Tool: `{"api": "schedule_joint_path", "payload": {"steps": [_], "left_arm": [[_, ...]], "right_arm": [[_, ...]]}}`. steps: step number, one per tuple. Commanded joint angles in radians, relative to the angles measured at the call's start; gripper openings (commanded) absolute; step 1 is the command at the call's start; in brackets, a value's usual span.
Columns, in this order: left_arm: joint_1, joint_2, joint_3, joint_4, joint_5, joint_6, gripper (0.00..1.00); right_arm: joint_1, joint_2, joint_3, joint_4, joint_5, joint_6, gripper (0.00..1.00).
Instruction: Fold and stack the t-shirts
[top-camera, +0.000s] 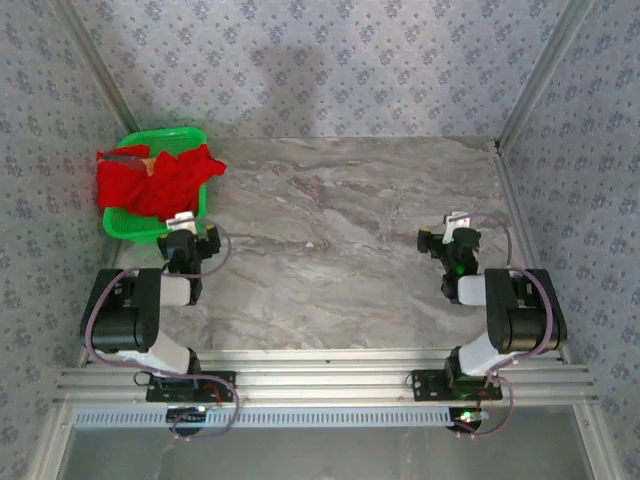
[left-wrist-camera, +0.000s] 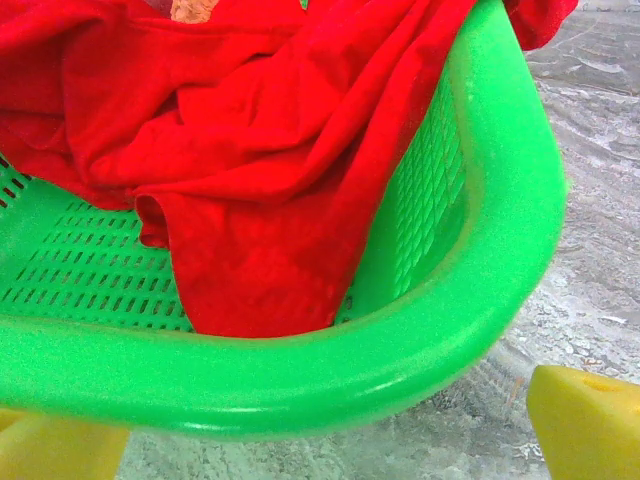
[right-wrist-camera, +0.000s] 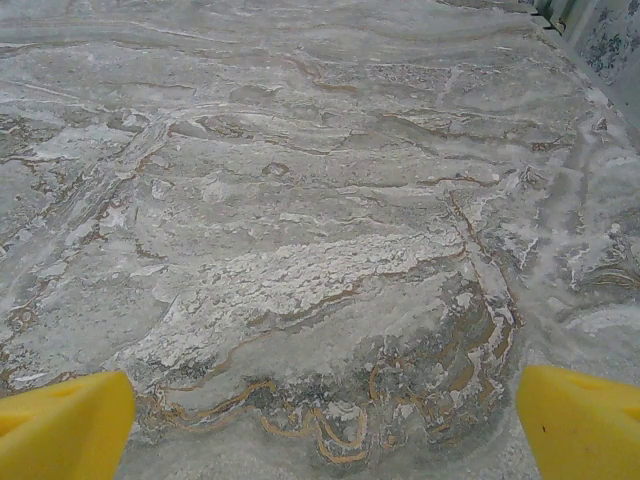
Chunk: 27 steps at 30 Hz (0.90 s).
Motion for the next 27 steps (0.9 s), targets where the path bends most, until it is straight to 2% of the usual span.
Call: {"api": "schedule_joint_path", "payload": {"steps": [1, 27], "left_arm": [[-0.002, -0.005, 0.018, 0.013, -0.006, 0.006, 1.00], [-0.003, -0.008, 0.016, 0.023, -0.002, 0.011, 1.00]], "right_arm": [[-0.003, -0.002, 0.014, 0.026, 0.016, -0.002, 1.00], [-0.003, -0.008, 0.009, 0.034, 0.008, -0.005, 1.00]]}}
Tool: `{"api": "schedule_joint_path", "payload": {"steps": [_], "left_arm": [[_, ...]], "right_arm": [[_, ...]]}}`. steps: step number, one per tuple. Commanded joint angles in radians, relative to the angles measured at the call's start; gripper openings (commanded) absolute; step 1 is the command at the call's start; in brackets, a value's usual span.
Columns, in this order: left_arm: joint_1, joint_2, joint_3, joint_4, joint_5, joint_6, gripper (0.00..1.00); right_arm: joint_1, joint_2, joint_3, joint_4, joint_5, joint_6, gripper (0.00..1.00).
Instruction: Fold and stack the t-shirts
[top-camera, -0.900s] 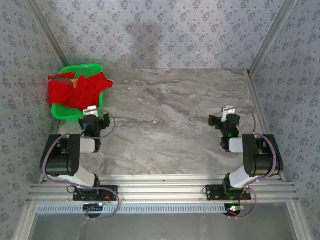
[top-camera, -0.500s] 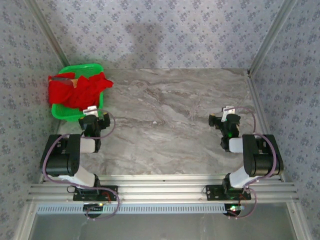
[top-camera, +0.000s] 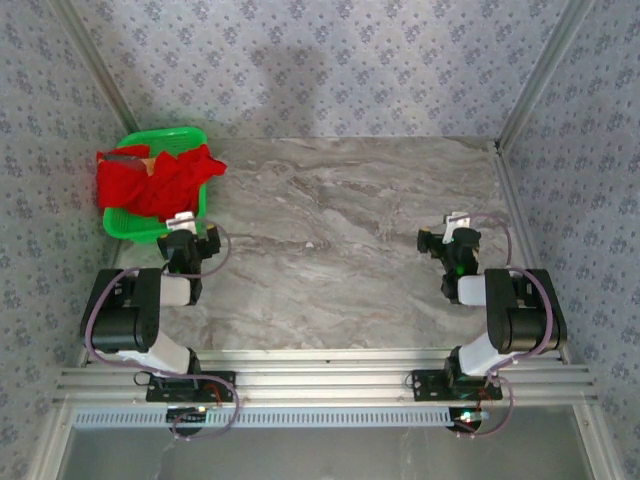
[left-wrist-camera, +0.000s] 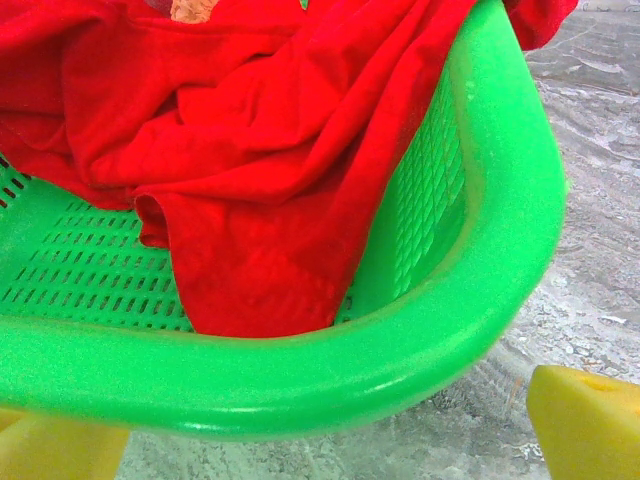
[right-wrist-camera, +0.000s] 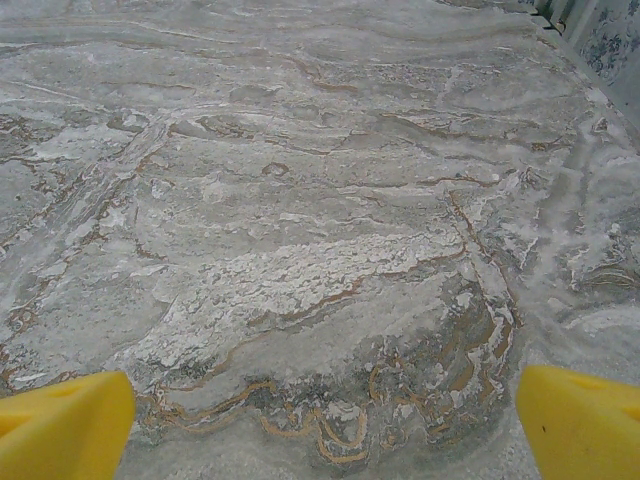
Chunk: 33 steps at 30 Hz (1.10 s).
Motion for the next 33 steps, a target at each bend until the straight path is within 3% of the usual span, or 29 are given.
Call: {"api": "schedule_joint_path", "payload": {"steps": [1, 3, 5, 11, 16, 20, 25, 30, 33], "left_arm": [[-0.011, -0.032, 0.013, 0.016, 0.002, 0.024, 1.00], [-0.041, -0.148, 0.050, -0.153, -0.003, 0.055, 1.00], [-0.047, -0.290, 0.120, -0.408, 0.032, 0.002, 1.00], [-0.128, -0.665, 0.163, -0.795, 0.031, -0.135, 1.00], [-0.142, -0.860, 0.273, -1.180, 0.061, -0.368, 1.00], [-0.148, -0.923, 0.365, -1.388, 0.039, -0.398, 1.00], [-0.147, -0.813, 0.575, -1.565, 0.045, -0.319, 1.00], [-0.049, -0.413, 0.974, -1.858, 0.117, -0.266, 1.00], [0.044, -0.202, 1.149, -1.906, 0.229, -0.214, 1.00]], "right_arm": [[0.000, -0.033, 0.017, -0.002, -0.002, -0.014, 1.00], [0.022, -0.125, 0.086, -0.223, 0.031, -0.020, 1.00], [0.036, -0.236, 0.152, -0.446, 0.042, 0.028, 1.00], [0.186, -0.547, 0.193, -0.802, 0.118, 0.116, 1.00], [0.216, -0.659, 0.359, -1.238, 0.048, 0.330, 1.00], [0.278, -0.738, 0.394, -1.345, -0.012, 0.401, 1.00], [0.334, -0.737, 0.461, -1.410, -0.085, 0.444, 1.00], [0.379, -0.610, 0.601, -1.480, -0.232, 0.438, 1.00], [0.414, -0.519, 0.708, -1.521, -0.310, 0.449, 1.00]]}}
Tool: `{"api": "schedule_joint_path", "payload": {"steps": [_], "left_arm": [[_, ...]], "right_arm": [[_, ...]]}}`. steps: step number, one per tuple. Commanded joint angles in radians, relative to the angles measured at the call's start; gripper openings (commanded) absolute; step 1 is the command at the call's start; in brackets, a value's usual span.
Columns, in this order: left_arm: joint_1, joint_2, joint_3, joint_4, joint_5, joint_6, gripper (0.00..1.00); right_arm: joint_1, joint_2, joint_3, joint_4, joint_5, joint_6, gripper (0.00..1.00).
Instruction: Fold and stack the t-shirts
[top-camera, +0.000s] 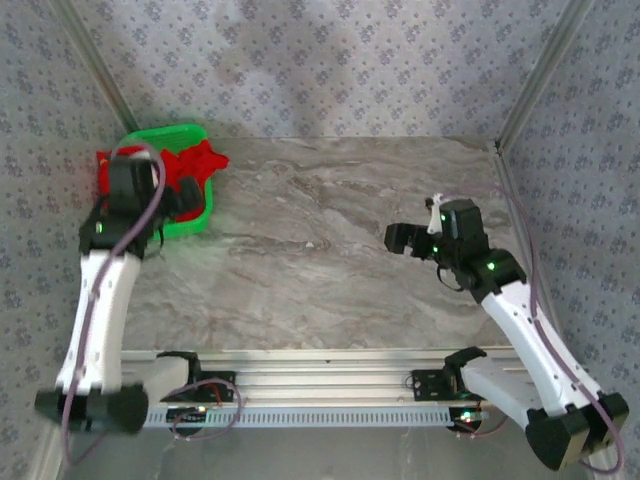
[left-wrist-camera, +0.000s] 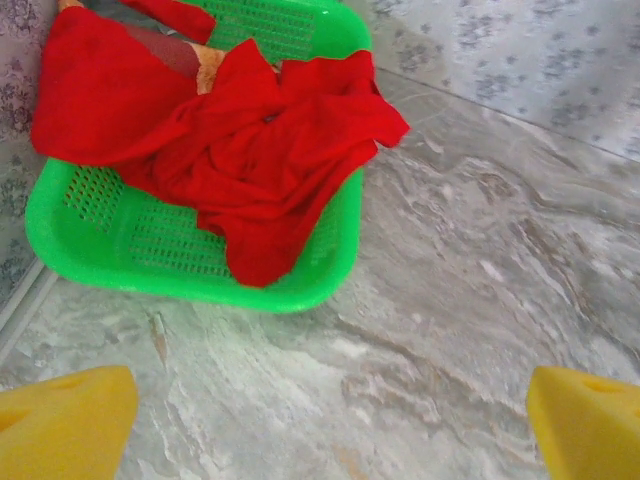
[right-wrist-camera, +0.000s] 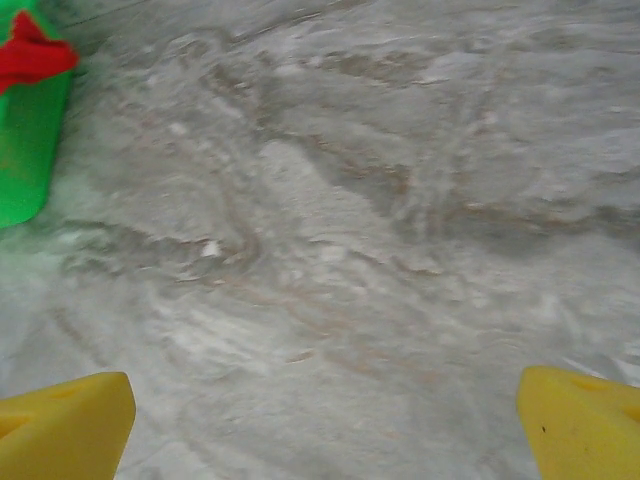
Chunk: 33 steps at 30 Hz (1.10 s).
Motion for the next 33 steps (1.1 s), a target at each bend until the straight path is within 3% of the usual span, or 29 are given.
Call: {"api": "schedule_joint_path", "payload": {"steps": [1, 8, 13, 24, 26, 33], "left_arm": [[0.082, 0.204, 0.125, -0.173, 0.137, 0.080, 1.00], [0.139, 0.607, 0.487, -0.223, 0.194, 0.159, 0.99], [0.170, 0.850, 0.652, -0.262, 0.161, 0.164, 0.91], [0.218, 1.070, 0.736, -0.128, 0.224, 0.105, 0.77], [0.225, 1.104, 0.746, -0.107, 0.219, 0.085, 0.71], [0.235, 1.200, 0.868, -0.110, 0.311, -0.013, 0.61]], "right_arm": [[0.050, 0.075, 0.121, -0.082, -0.128, 0.027, 1.00], [0.179, 0.285, 0.348, -0.128, -0.173, 0.012, 1.00], [0.217, 0.354, 0.374, -0.125, -0.189, 0.052, 1.00], [0.235, 0.340, 0.308, -0.178, -0.189, 0.123, 1.00], [0.234, 0.329, 0.296, -0.185, -0.180, 0.135, 1.00], [0.236, 0.277, 0.256, -0.176, -0.142, 0.179, 1.00]]}}
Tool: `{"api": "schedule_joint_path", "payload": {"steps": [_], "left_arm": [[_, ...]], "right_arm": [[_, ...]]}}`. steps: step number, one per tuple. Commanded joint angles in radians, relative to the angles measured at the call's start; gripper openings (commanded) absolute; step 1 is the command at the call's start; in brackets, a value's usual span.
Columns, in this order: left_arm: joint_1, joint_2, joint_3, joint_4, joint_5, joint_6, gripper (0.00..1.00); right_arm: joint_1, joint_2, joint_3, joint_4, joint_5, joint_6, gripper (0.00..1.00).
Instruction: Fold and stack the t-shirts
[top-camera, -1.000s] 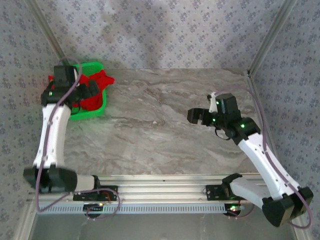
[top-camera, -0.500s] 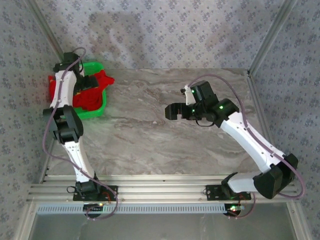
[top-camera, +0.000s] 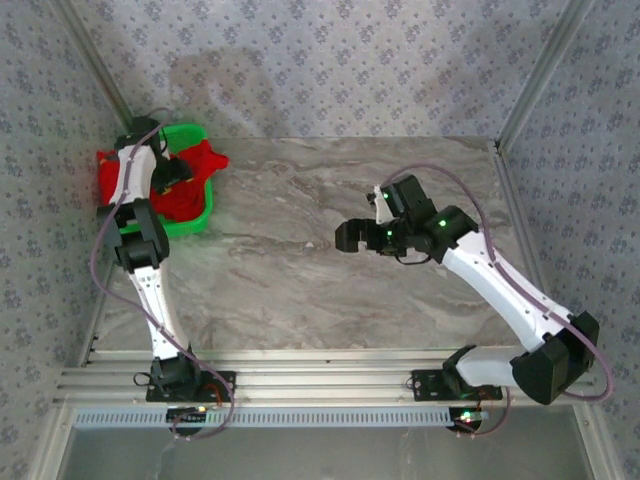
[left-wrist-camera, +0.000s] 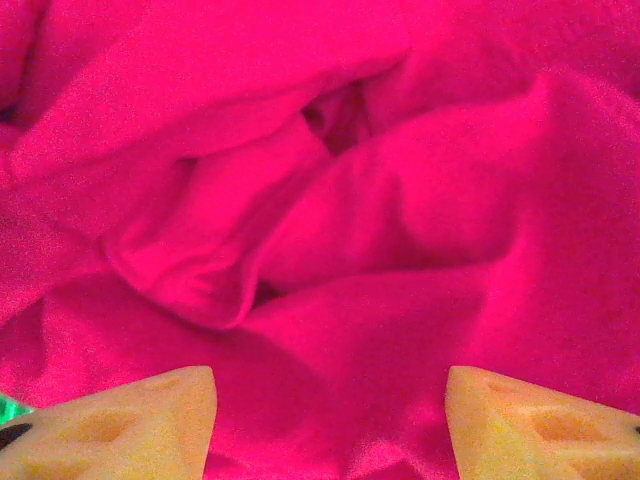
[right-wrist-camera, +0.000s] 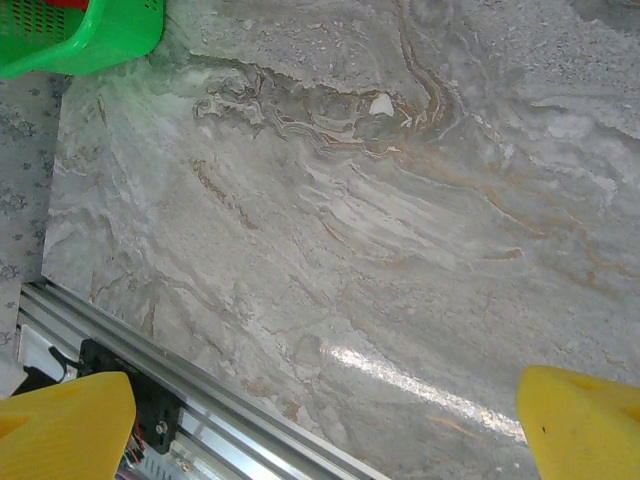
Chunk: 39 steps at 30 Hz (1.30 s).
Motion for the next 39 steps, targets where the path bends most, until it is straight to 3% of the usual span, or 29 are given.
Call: {"api": "schedule_joint_path", "payload": {"steps": [1, 10, 16, 29, 34, 39], "left_arm": [[0.009, 0.042, 0.082, 0.001, 0.087, -0.074, 0.60], [0.019, 0.081, 0.074, 0.040, 0.235, -0.174, 0.30], [0.021, 0.067, 0.076, 0.051, 0.302, -0.182, 0.02], [0.023, -0.279, 0.029, 0.122, 0.297, -0.181, 0.00], [-0.004, -0.320, 0.265, 0.043, 0.285, -0.194, 0.00], [-0.086, -0.255, 0.686, -0.056, 0.263, -0.191, 0.00]], "right_arm": [[0.008, -0.039, -0.008, -0.015, 0.031, 0.039, 1.00], [0.006, -0.030, 0.015, 0.006, 0.050, 0.048, 1.00], [0.007, -0.021, 0.031, 0.047, 0.039, 0.037, 1.00], [-0.001, 0.004, 0.033, 0.106, 0.037, 0.018, 1.00], [-0.008, 0.013, 0.022, 0.143, 0.033, 0.013, 1.00], [-0.021, 0.027, 0.017, 0.182, 0.021, 0.013, 1.00]]}}
